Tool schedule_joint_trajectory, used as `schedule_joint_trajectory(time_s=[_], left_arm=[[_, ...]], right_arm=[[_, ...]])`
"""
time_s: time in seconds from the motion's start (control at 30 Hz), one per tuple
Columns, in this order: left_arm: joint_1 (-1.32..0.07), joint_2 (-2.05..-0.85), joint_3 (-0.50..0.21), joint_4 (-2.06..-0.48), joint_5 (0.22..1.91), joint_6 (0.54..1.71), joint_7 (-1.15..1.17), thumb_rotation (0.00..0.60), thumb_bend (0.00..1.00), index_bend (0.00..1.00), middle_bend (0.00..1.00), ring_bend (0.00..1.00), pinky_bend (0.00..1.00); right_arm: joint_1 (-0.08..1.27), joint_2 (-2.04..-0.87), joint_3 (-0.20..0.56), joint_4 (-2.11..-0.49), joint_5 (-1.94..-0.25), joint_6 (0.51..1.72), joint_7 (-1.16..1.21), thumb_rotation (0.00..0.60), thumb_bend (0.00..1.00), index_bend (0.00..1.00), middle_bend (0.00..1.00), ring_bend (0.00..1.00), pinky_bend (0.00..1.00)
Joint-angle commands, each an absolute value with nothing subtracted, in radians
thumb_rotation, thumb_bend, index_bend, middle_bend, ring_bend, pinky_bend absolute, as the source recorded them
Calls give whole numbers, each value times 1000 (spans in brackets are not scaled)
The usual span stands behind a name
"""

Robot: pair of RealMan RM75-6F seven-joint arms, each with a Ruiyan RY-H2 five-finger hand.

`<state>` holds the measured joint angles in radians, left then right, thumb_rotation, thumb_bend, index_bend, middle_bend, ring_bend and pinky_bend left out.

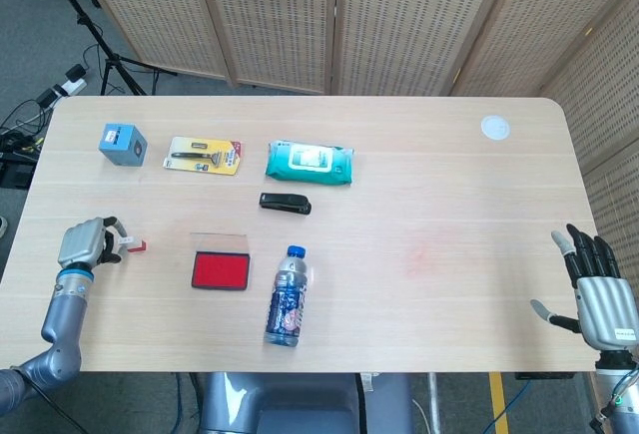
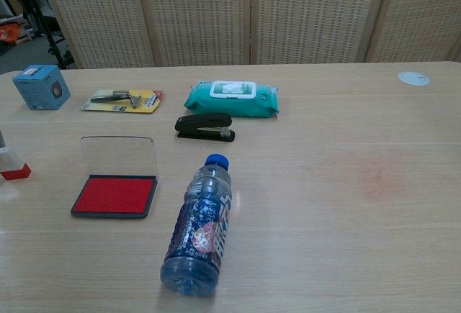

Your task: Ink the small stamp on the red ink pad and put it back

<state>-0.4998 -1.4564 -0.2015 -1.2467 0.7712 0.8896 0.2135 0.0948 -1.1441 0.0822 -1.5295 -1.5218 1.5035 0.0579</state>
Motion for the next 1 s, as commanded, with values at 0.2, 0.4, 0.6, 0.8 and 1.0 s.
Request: schedule_joint_trajectory(time_s=[0.2,0.4,0.6,0.8,1.0], left_arm=[[-500,-1452,-197,-1257,774,898,225,600,362,558,885,911,867],[-500,-1436,-196,-1284,776,906,234,600,365,577,885,911,867],[-493,-1332,-188,-1449,815,905,239,600,366,586,885,911,866],[-498,-1174,-182,-1704,848,897,265,600,366,593,885,911,867],[-592,-1092,-180,-1804,768,755,289,600,365,593,887,911,866]], right_arm=[[96,-1144,80,-1530,-1522,1500,57,600,0,0,0,0,0],[97,-1144,81,-1529,-1517,1494,60,600,0,0,0,0,0],[99,-1145,81,-1529,-1515,1491,58,600,0,0,0,0,0],[97,-1145,78,-1532,-1520,1495,55,600,0,0,0,0,0],[99,-1144,80,-1531,-1516,1490,57,600,0,0,0,0,0]])
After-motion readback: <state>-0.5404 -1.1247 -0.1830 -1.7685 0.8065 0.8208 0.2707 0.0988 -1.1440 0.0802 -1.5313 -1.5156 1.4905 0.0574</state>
